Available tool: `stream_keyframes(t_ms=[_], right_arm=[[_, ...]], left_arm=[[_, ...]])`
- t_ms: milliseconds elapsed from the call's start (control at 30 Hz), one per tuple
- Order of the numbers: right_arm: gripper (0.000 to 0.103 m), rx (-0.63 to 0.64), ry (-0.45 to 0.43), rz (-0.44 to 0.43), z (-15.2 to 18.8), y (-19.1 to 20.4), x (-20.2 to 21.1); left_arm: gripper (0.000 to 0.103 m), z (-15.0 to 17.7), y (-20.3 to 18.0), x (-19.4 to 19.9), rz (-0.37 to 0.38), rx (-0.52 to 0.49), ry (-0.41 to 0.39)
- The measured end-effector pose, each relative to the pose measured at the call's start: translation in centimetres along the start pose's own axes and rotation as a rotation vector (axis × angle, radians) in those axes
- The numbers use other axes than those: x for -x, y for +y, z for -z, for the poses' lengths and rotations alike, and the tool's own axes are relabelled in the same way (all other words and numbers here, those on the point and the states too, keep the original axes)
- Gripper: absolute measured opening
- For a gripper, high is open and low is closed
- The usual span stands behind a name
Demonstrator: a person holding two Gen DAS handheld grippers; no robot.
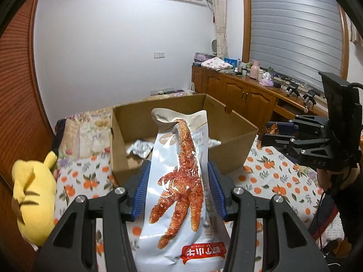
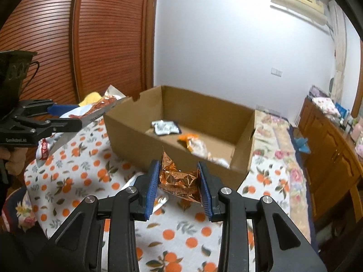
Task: Organize snacks
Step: 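Carry both packets over the box and open both tools to release them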
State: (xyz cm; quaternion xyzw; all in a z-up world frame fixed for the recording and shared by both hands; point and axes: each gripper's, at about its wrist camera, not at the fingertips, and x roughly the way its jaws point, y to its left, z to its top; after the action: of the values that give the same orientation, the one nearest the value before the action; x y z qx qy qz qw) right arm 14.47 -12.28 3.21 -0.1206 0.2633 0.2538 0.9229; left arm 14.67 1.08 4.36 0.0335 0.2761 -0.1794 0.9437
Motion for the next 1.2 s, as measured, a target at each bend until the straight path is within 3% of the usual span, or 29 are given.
stream_keyframes(t_ms=[500, 1200], right_arm=[[0.033, 0.021, -0.019, -0.004, -3.7, -2.3, -4.4], [0.034, -0.013, 0.059, -0.018, -4.1, -4.6, -12.0]], left_arm=[[0.049, -5.3, 1.8, -5.9, -0.022, -0.051, 0.023], [0.052, -7.6, 4.8, -13.7, -0.106, -0.021, 0.105]])
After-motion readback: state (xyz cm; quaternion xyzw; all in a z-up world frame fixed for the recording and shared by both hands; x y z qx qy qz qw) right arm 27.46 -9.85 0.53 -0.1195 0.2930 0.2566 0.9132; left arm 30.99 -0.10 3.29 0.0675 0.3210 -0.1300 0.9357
